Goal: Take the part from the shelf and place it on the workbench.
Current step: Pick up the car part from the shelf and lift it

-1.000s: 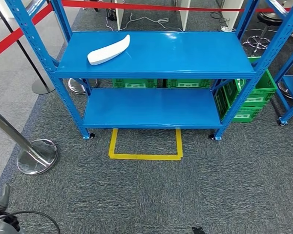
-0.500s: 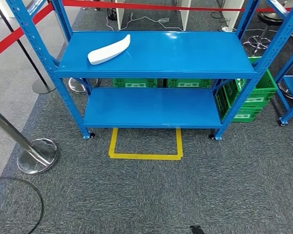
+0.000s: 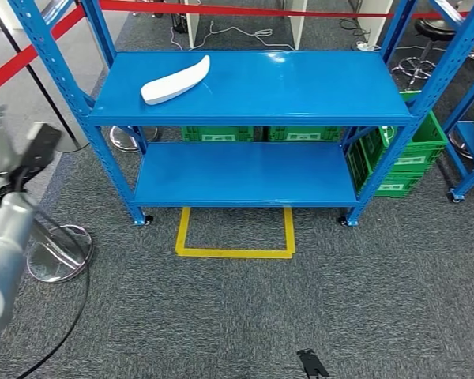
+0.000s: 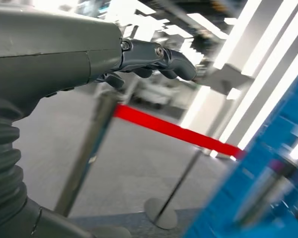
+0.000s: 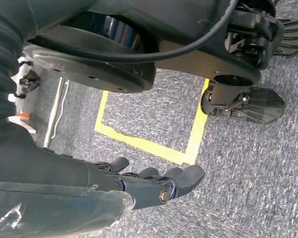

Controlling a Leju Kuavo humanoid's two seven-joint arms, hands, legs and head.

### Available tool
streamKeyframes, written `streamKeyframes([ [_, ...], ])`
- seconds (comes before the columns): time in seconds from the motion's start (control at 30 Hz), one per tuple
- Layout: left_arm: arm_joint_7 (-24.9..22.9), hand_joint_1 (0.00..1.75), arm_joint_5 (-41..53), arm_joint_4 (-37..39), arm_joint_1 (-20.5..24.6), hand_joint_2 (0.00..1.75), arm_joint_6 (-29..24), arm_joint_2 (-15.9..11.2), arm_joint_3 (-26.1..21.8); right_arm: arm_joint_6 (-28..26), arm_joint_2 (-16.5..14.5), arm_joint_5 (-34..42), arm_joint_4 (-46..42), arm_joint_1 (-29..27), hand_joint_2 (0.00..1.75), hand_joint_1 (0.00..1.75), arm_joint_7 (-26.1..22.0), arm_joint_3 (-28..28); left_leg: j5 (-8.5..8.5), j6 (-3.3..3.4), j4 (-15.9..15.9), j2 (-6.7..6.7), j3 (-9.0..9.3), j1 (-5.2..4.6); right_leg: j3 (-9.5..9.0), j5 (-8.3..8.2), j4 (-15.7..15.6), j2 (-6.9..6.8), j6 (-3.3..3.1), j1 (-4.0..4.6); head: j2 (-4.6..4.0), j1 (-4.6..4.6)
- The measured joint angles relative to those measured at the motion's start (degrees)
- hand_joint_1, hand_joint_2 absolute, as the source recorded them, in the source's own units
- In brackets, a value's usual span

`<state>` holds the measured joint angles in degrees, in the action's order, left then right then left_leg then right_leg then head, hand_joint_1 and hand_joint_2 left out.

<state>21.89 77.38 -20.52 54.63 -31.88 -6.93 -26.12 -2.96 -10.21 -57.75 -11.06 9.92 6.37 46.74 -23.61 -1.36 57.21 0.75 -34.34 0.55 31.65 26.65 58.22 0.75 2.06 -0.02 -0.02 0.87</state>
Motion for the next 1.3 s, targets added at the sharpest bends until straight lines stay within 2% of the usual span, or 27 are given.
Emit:
streamKeyframes([
  [0.17,-3.74,0.00,5.66,0.03,0.32,1.75,1.80,4.14,9.85,0.44,-0.31,-0.66,0.02,0.51,1.75,0.00,0.16,-0.20,0.04,0.05,0.00,-0.01,-0.04,-0.02,0.04,-0.02,0.00,0.03,0.03,-0.01,0.00,0.00],
  [0.3,-5.31,0.00,8.43,0.04,0.30,1.75,2.02,6.08,15.56,0.49,-0.40,-1.02,0.02,0.65,1.75,0.00,0.23,-0.26,0.05,0.08,0.00,-0.01,-0.06,-0.02,0.05,-0.03,0.00,0.03,0.03,-0.01,0.00,0.01],
  [0.47,-5.82,0.00,10.37,0.14,0.27,1.75,3.60,7.38,19.25,0.50,-0.44,-1.17,0.02,0.70,1.75,0.00,0.24,-0.27,0.06,0.08,0.00,-0.01,-0.06,-0.02,0.08,-0.03,0.00,0.02,0.03,-0.01,0.00,0.00],
  [0.73,-7.02,0.00,12.37,1.31,-1.26,1.75,12.20,9.39,29.56,0.60,-0.45,-2.19,0.02,0.96,1.75,0.00,0.58,-0.27,0.06,0.09,0.00,0.00,-0.14,-0.04,0.09,-0.03,0.00,-0.01,0.04,-0.01,0.00,0.02],
  [0.9,-7.12,0.00,11.38,2.05,-1.83,1.75,16.84,9.60,32.33,0.66,-0.45,-2.49,0.02,0.96,1.75,0.00,0.58,-0.27,0.06,0.09,0.00,0.00,-0.16,-0.06,0.12,-0.04,0.00,0.01,0.06,-0.02,0.00,0.01],
  [1.0,-6.65,0.00,10.50,2.34,-2.07,1.75,17.54,9.43,32.93,0.69,-0.45,-2.59,0.02,0.97,1.75,0.00,0.56,-0.27,0.07,0.09,0.00,-0.01,-0.16,-0.05,0.13,-0.04,0.00,-0.01,0.06,-0.01,0.00,-0.01],
  [1.13,-6.24,0.00,8.51,2.40,-2.22,0.00,16.33,9.27,33.15,0.68,-0.45,-2.90,0.02,0.98,1.75,0.00,0.46,-0.27,0.08,0.10,-0.01,0.00,-0.17,-0.03,0.14,-0.04,0.01,-0.02,0.05,0.00,0.00,0.01],
  [1.3,-5.91,0.00,6.75,2.40,-2.30,0.00,14.06,9.29,33.16,0.66,-0.45,-3.06,0.02,0.98,1.75,0.00,0.24,-0.26,0.08,0.10,-0.01,-0.01,-0.18,-0.04,0.14,-0.04,0.01,-0.02,0.06,-0.01,0.00,0.01],
])
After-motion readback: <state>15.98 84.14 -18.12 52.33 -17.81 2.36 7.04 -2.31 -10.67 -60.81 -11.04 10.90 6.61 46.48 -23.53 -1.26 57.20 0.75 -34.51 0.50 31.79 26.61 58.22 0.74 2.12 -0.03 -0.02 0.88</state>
